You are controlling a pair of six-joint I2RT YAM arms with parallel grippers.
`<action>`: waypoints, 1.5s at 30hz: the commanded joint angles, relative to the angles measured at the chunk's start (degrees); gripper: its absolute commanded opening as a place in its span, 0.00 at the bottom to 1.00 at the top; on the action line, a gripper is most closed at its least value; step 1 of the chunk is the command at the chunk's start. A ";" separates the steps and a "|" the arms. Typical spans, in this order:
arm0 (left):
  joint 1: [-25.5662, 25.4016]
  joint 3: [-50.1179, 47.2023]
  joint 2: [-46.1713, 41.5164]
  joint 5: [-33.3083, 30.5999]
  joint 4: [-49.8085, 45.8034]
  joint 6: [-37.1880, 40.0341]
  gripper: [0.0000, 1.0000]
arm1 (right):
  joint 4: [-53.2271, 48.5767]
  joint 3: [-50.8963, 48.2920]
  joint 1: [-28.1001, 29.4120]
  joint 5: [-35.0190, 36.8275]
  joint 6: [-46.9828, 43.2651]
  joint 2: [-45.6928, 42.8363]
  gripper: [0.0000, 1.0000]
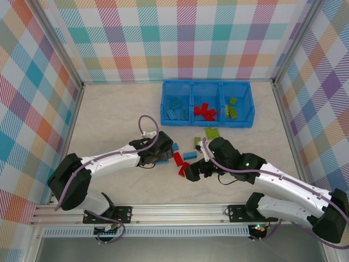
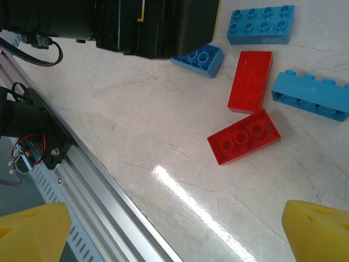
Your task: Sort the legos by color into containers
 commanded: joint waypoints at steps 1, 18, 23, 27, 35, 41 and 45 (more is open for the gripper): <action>-0.29 0.67 -0.52 -2.19 -2.48 10.99 1.00 | 1.46 -0.64 0.44 -0.73 1.10 -0.36 1.00; -0.21 4.89 10.77 3.81 -4.10 2.50 0.86 | 0.17 -0.80 0.71 -0.56 1.90 -0.77 1.00; -0.22 4.57 11.92 3.41 -5.67 -1.98 0.74 | 0.61 -0.65 0.71 -0.46 1.57 -0.54 1.00; -0.22 4.33 12.61 4.32 -4.60 -2.56 0.65 | 0.07 -0.02 0.71 -0.81 1.11 0.45 1.00; -0.11 9.17 6.01 0.07 -6.57 -0.15 0.54 | 1.31 0.58 1.06 2.73 1.25 -0.57 1.00; 1.53 25.31 8.79 -11.21 -7.04 9.46 0.54 | 8.14 -2.07 0.99 11.57 1.48 -5.28 1.00; 5.17 38.52 19.35 -17.25 -5.25 14.46 0.55 | 8.22 -1.21 1.05 13.41 1.29 -5.33 1.00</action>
